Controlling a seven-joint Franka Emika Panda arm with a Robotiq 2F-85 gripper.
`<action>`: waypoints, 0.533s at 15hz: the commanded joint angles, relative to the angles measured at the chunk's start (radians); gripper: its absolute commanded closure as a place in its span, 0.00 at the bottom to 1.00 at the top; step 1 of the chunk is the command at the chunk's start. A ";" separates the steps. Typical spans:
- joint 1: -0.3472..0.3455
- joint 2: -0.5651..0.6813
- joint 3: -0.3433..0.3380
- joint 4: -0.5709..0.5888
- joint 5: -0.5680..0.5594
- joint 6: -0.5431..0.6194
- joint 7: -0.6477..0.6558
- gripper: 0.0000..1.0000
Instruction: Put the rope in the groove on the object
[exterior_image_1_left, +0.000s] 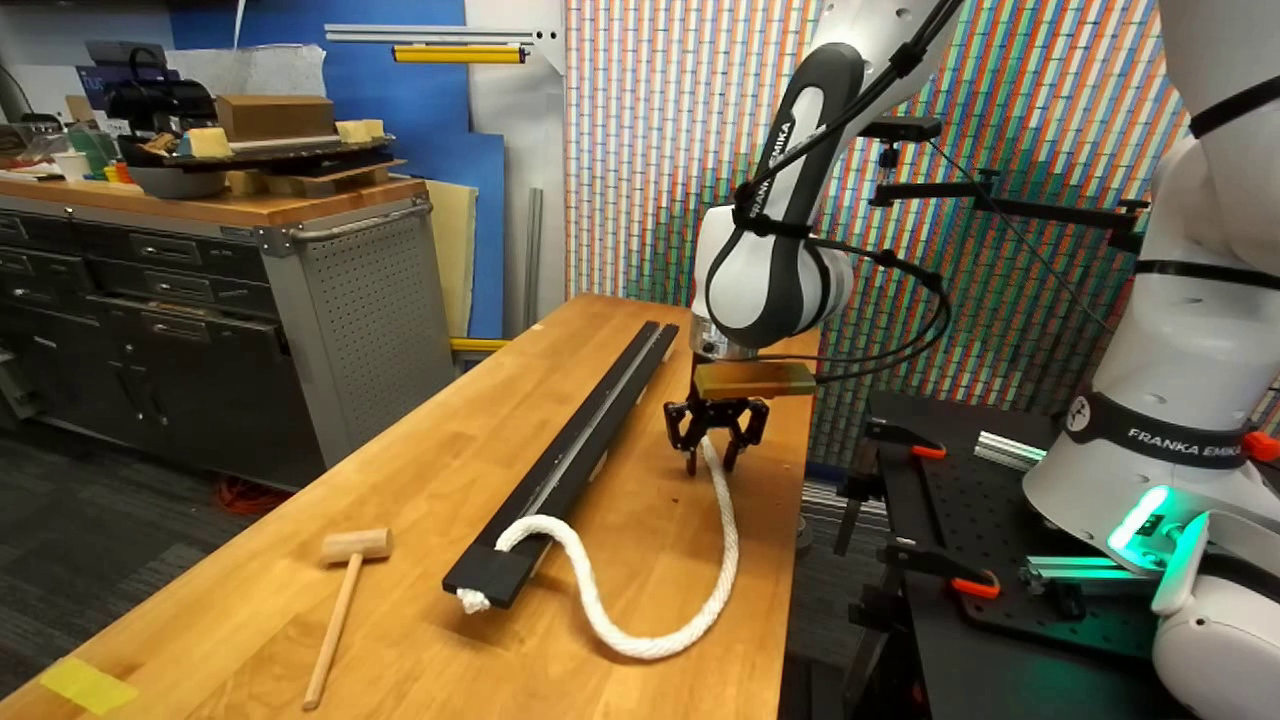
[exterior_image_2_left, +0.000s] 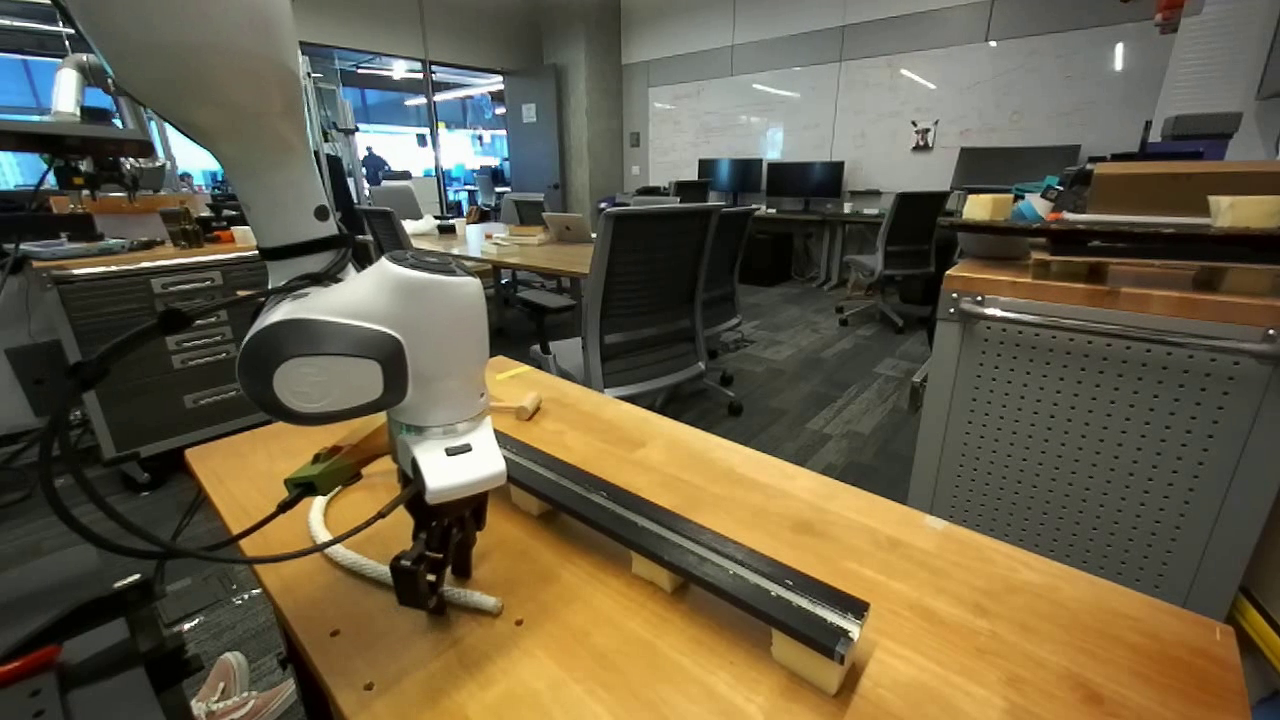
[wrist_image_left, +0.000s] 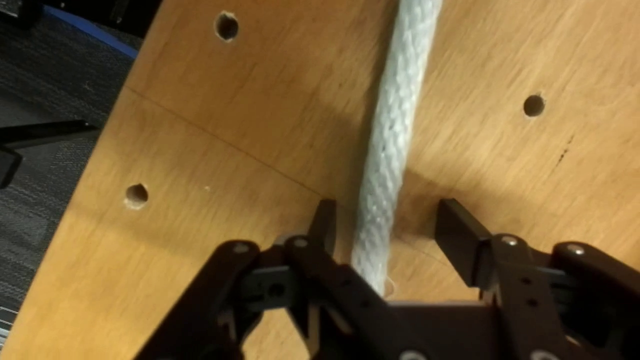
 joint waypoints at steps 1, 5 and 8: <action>0.029 0.007 -0.035 0.017 0.019 -0.004 -0.016 0.77; 0.051 -0.009 -0.063 0.005 0.009 -0.004 -0.009 1.00; 0.029 -0.048 -0.059 -0.021 0.027 -0.005 -0.023 0.98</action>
